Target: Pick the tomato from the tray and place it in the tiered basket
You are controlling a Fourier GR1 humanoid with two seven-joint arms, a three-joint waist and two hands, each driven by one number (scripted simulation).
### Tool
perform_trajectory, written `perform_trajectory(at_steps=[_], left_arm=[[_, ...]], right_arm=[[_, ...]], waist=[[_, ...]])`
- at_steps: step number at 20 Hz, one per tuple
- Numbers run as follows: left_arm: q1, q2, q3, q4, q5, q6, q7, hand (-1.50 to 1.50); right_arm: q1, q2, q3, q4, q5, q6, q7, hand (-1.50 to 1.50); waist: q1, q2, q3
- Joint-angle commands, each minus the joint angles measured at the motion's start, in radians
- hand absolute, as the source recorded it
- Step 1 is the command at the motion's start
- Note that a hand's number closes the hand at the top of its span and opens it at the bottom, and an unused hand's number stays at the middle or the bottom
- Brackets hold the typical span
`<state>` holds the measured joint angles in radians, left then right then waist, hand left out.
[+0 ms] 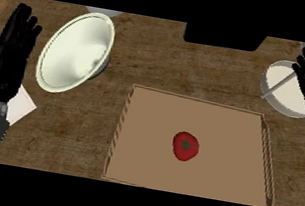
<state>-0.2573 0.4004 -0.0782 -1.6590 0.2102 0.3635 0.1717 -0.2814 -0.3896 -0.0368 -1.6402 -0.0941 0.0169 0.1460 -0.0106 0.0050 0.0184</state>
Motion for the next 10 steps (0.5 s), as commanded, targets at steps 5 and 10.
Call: perform_trajectory(at_steps=[5, 10], left_arm=[[0.009, -0.069, -0.136, 0.026, -0.087, -0.001, -0.053, 0.00], [0.030, -0.102, -0.182, 0.040, -0.086, -0.022, -0.069, 0.00]], right_arm=[[-0.114, 0.200, -0.007, 0.130, -0.429, 0.288, -0.146, 1.50], [-0.088, 0.284, 0.001, 0.326, -0.625, 0.426, -0.037, -1.50]], waist=[[0.058, 0.019, -0.008], [0.071, 0.026, -0.009]])
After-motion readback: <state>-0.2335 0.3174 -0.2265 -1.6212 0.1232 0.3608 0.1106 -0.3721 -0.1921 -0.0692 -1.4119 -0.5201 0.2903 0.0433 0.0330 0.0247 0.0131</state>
